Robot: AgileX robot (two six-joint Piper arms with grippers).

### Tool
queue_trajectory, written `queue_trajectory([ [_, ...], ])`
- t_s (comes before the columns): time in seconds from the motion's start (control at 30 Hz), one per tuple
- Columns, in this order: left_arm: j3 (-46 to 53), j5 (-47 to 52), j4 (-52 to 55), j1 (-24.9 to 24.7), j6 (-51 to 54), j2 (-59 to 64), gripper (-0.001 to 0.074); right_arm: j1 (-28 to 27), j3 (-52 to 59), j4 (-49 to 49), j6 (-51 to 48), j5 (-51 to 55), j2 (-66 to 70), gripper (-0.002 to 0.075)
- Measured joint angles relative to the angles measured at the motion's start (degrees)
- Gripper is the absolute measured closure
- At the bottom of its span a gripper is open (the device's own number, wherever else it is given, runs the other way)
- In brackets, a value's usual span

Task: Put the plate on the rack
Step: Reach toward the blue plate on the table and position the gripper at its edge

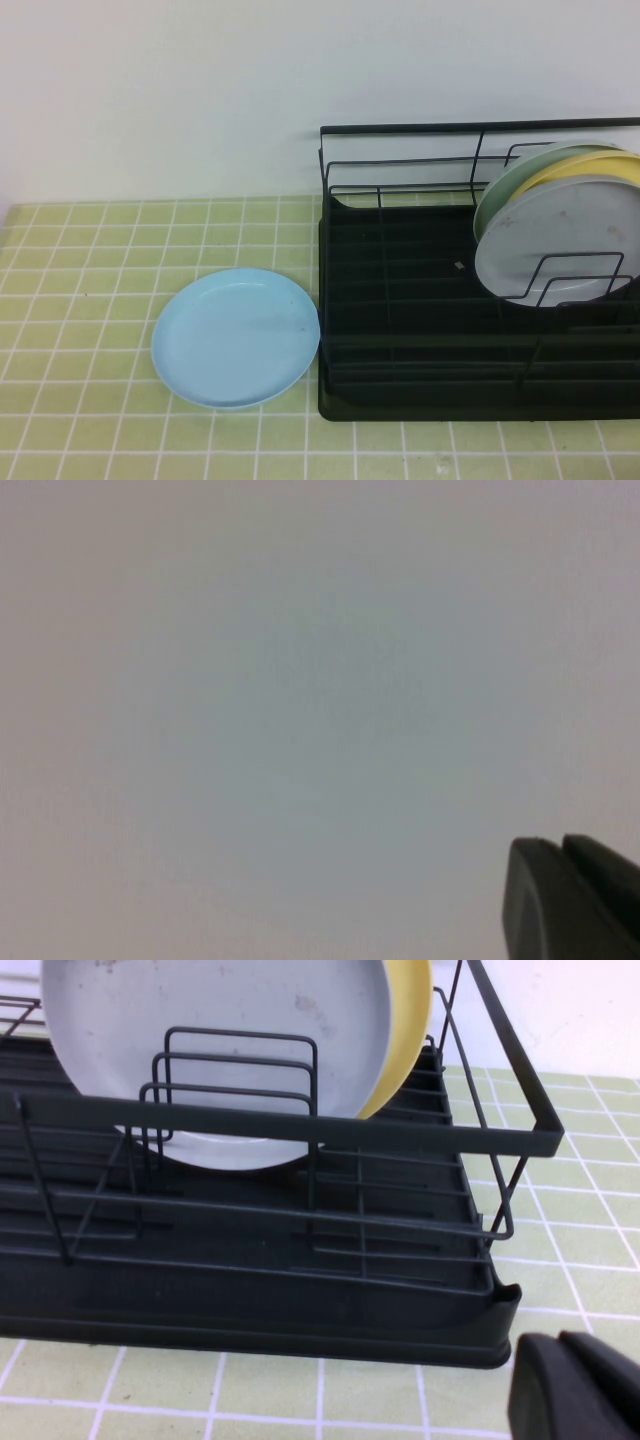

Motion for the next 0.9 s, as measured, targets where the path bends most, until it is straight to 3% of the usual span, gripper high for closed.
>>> queue_trajectory([
  [0.23,-3.0,1.0,0.5,0.0,-8.8,0.4,0.0735,0.0,0.0,0.0,0.0,0.0,0.0,0.0727],
  [0.5,-18.5,19.0,4.6,0.0,-12.1,5.5,0.0735,0.0,0.0,0.0,0.0,0.0,0.0,0.0727],
  [0.67,-19.7,22.1,9.2,0.0,-11.6,7.5,0.0735,0.0,0.0,-1.8,0.0,-0.8,0.0,0.0727],
  [0.77,-17.3,23.1,9.8,0.0,-11.6,7.5,0.0735,0.0,0.0,-2.1,0.0,-5.8,0.0,0.0727],
  [0.9,-15.9,31.6,9.4,0.0,-12.6,7.6,0.0735,0.0,0.0,-2.1,0.0,-22.7,0.0,0.0727],
])
